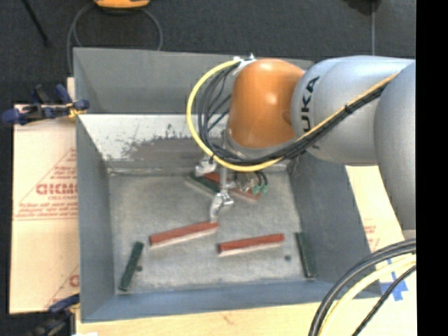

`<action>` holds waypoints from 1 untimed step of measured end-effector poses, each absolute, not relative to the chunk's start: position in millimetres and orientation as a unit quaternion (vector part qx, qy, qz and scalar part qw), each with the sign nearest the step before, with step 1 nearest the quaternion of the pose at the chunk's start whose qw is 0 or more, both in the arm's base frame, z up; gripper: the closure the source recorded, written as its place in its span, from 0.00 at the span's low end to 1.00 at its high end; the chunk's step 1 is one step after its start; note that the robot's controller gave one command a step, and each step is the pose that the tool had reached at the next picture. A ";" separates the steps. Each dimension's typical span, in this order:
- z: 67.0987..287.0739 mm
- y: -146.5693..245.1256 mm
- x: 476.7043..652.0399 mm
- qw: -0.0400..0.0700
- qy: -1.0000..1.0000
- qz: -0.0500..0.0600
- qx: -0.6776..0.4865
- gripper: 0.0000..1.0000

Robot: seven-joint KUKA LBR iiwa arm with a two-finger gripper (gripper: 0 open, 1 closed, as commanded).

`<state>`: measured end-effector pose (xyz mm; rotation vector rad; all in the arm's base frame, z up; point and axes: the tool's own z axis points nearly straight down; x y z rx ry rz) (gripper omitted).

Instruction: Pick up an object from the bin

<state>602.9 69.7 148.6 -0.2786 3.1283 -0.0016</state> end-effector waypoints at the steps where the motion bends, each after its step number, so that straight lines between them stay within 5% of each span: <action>1: 141.2 72.2 593.3 0.002 0.988 0.001 -0.153 0.00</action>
Offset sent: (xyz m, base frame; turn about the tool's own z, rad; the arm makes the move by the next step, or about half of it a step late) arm -0.0203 0.0136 -0.0786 -0.2109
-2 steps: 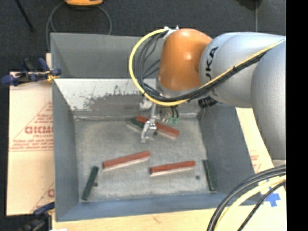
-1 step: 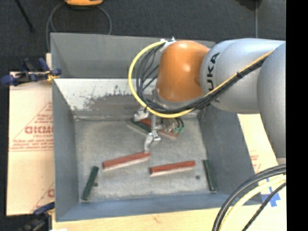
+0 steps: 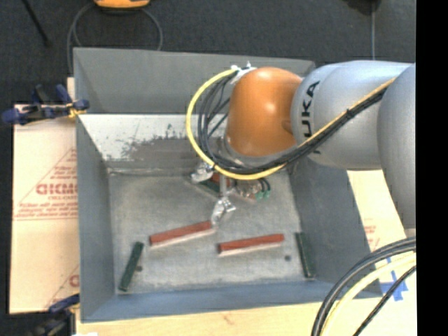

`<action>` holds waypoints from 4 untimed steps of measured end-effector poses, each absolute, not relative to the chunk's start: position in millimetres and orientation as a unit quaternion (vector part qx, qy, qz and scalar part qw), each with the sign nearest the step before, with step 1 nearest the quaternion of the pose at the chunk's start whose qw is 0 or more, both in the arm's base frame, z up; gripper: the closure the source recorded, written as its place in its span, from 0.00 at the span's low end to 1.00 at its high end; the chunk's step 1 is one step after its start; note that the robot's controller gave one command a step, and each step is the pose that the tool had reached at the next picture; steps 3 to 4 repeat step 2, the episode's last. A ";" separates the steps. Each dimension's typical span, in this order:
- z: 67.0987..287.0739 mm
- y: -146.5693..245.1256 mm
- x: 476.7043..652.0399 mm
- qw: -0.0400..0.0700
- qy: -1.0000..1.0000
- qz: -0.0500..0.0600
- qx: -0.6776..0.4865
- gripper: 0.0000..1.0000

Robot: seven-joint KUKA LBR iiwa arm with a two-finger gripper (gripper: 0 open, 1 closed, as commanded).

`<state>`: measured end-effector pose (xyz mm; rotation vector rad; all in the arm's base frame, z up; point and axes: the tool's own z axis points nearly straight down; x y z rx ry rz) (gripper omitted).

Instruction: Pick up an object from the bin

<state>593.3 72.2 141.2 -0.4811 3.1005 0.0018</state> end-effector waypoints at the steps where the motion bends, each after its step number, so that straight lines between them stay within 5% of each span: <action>1: 95.9 78.7 587.6 0.003 0.988 0.000 -0.154 0.00; 2: 80.9 77.1 585.2 0.001 0.960 -0.001 -0.282 1.00; 4: 80.9 77.1 585.2 0.001 0.960 -0.001 -0.282 1.00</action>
Offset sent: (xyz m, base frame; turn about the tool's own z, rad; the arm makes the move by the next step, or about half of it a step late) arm -0.0132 0.0052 -0.0712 -0.2664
